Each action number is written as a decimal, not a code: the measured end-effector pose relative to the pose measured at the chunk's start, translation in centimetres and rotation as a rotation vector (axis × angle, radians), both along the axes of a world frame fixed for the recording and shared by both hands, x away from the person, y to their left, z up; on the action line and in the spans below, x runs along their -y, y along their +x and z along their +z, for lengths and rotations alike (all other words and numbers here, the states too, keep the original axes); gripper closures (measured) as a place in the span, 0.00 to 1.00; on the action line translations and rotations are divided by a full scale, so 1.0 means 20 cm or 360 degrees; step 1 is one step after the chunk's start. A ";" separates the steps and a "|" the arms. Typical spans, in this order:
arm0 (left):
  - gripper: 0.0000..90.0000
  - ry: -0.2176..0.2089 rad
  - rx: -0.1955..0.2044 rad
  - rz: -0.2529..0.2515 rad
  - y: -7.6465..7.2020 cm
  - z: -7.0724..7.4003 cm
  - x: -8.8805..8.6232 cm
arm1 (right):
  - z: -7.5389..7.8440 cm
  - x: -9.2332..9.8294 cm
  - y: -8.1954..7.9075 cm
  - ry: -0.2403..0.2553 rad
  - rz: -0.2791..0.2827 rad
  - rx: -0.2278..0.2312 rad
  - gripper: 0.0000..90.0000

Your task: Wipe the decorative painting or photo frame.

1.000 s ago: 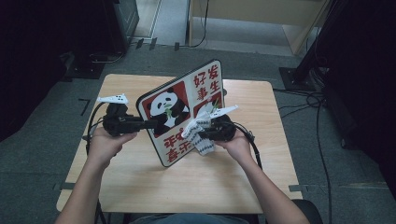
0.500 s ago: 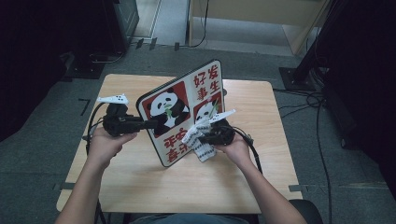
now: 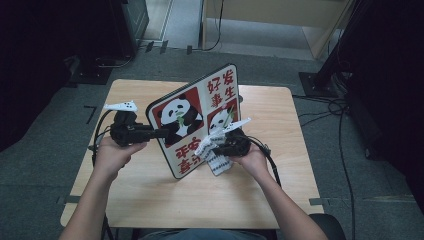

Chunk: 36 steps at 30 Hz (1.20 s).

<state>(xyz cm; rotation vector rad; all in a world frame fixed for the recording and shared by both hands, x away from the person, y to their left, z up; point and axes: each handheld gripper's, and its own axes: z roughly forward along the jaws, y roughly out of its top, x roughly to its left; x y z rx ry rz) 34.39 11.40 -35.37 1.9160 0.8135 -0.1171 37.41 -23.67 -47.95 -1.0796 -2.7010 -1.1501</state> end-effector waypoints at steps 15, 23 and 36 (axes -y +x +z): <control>0.84 0.0000 -0.0007 0.0005 0.00 0.00 0.00 | 0.11 0.03 0.01 0.0063 0.0007 0.0026 0.91; 0.84 0.0000 -0.0007 0.0007 0.00 0.00 0.00 | 0.21 0.01 0.02 0.0133 0.0002 0.0045 0.91; 0.84 0.0005 -0.0004 0.0012 0.00 0.00 0.00 | 0.54 -0.02 0.00 0.0211 0.0028 0.0173 0.91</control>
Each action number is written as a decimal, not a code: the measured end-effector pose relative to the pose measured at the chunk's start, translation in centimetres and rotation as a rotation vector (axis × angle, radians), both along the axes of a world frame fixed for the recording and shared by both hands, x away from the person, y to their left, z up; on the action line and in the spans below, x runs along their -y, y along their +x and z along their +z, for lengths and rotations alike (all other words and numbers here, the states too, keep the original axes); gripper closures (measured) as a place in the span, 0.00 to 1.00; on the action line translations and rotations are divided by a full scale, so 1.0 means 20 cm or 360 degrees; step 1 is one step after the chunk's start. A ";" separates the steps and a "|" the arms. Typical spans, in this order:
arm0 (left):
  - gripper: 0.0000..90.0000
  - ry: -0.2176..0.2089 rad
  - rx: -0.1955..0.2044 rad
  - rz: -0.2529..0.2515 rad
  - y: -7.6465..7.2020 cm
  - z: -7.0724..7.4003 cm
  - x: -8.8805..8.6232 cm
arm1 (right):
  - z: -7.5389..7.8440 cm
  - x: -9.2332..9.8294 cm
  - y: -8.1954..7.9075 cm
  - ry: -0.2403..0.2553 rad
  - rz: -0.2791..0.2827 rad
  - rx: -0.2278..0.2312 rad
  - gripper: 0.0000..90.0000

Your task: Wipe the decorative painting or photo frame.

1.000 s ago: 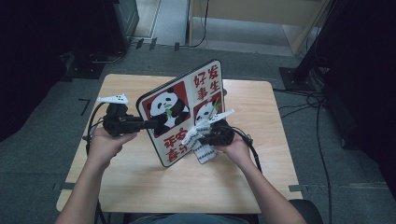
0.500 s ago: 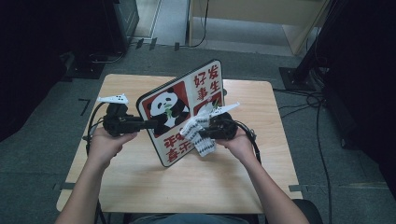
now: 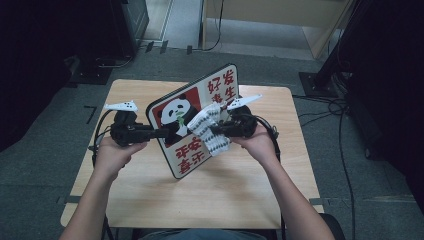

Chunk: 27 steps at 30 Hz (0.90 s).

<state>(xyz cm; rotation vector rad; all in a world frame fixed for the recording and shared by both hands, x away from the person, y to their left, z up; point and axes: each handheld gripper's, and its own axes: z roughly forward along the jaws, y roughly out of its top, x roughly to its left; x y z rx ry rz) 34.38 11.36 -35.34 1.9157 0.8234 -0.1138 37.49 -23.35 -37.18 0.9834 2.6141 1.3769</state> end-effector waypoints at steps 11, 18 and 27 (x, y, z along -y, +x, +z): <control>0.84 -0.0004 0.0001 0.0002 0.00 0.00 0.00 | 0.22 -0.09 0.02 -0.0004 0.0091 0.0091 0.91; 0.84 -0.0005 0.0004 0.0003 0.00 0.00 0.00 | 0.36 -0.13 0.04 -0.0006 0.0119 0.0141 0.91; 0.84 -0.0008 0.0008 0.0007 0.00 0.00 0.00 | 0.54 -0.21 0.08 0.0018 0.0140 0.0247 0.91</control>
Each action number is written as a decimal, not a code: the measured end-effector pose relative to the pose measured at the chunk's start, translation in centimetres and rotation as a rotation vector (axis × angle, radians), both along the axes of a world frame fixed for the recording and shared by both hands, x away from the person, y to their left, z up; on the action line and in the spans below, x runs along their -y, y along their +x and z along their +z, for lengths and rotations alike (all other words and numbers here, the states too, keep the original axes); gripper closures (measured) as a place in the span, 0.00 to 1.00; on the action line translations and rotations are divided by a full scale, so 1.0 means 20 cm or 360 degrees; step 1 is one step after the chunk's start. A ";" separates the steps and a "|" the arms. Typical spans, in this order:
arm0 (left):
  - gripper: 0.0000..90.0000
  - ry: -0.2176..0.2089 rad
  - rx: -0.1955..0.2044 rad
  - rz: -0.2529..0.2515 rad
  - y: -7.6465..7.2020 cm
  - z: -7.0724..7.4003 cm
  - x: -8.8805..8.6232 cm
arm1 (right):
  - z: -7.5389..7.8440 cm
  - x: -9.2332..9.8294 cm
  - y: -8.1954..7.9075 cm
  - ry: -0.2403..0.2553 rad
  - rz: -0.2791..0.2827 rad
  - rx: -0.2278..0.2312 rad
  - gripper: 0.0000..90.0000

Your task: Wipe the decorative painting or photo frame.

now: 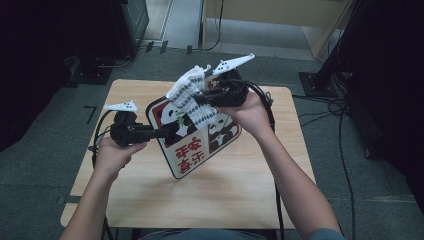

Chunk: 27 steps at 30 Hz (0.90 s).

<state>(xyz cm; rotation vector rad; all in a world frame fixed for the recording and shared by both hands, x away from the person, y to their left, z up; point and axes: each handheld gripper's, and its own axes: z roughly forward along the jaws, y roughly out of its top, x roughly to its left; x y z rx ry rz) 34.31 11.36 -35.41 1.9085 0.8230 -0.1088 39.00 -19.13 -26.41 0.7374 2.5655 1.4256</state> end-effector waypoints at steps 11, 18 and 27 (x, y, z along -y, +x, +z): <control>0.84 -0.0006 -0.0002 -0.0007 0.00 0.00 0.00 | -0.04 -0.06 0.03 -0.0066 -0.0018 -0.0027 0.90; 0.84 -0.0004 0.0000 -0.0008 0.00 0.00 0.00 | -0.07 -0.07 0.04 -0.0086 -0.0016 -0.0025 0.90; 0.84 -0.0004 -0.0001 -0.0012 0.00 0.00 0.00 | -0.10 -0.09 0.03 -0.0109 -0.0001 -0.0030 0.90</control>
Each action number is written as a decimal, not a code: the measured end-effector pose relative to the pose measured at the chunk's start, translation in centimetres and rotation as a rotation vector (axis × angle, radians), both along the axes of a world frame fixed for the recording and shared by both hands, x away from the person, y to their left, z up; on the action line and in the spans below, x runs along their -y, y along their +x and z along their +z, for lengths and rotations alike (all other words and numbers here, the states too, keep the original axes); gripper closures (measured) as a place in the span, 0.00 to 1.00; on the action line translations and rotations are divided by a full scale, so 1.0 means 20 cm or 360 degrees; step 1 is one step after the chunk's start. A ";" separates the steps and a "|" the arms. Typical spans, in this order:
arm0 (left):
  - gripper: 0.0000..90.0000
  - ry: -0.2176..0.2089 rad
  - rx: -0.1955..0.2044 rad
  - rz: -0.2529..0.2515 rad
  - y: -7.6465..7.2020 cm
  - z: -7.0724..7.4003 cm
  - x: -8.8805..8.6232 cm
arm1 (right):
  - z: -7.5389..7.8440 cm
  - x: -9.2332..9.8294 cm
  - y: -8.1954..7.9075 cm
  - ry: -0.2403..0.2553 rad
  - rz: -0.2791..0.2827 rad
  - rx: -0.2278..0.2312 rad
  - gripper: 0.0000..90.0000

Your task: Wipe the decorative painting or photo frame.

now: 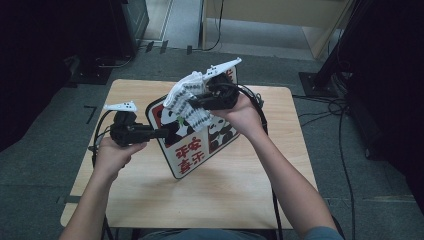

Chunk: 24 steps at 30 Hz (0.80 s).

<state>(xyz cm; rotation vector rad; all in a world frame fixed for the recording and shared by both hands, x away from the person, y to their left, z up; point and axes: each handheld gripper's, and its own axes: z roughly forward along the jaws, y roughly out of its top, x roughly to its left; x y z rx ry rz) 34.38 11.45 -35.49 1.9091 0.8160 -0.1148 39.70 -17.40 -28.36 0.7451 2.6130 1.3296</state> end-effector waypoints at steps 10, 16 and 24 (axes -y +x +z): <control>0.83 0.0001 0.0003 -0.0009 0.00 0.00 0.00 | -0.04 0.01 -0.01 0.0005 0.0006 -0.0009 0.90; 0.84 0.0000 0.0003 -0.0007 0.00 0.00 0.01 | -0.07 0.01 -0.01 0.0009 0.0010 -0.0019 0.90; 0.84 0.0004 0.0005 -0.0009 0.00 0.00 0.01 | -0.09 0.02 -0.02 0.0003 0.0011 -0.0043 0.90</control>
